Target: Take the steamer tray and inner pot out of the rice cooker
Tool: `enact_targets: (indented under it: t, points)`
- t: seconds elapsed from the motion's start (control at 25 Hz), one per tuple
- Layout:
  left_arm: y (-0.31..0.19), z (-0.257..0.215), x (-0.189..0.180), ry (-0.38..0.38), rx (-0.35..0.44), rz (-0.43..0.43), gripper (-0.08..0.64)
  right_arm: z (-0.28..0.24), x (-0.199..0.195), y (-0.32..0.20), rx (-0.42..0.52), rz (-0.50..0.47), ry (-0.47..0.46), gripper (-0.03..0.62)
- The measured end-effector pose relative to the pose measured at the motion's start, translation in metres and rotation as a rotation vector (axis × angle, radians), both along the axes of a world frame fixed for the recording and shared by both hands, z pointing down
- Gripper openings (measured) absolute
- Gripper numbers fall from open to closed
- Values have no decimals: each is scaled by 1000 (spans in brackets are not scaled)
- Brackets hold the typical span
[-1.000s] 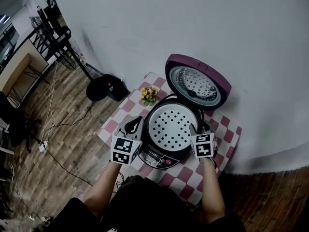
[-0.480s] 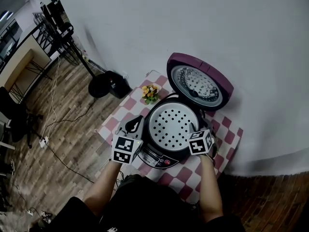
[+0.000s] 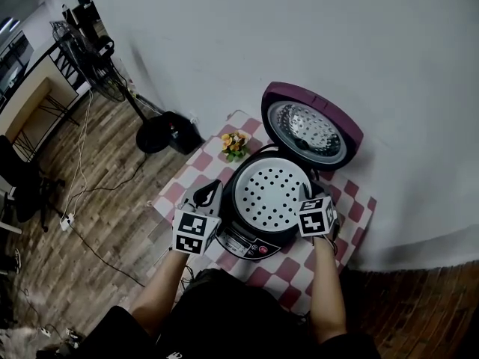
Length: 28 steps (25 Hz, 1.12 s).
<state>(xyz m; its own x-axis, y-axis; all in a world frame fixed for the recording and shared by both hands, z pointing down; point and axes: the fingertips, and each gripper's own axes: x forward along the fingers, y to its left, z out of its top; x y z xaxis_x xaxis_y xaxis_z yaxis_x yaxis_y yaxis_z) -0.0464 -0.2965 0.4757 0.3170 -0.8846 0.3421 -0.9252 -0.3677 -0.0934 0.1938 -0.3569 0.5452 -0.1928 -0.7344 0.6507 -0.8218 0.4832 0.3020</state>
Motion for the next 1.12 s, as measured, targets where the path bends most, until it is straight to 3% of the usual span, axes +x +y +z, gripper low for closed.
enact_targets:
  t: [0.28,0.48,0.84,1.12]
  points:
    - [-7,-5,-7,34,6,50,3,-18,7,1,1,73,4,67]
    - [-10,-11,-13,57,12,97,3,-45,12,-2,65,179,-147,31]
    - [-14,-26,-7,108,40,207,3,-80,17,22,144,305,-387,23]
    - [-13,-32,9,152,45,327,3,-109,27,55,236,397,-448,23]
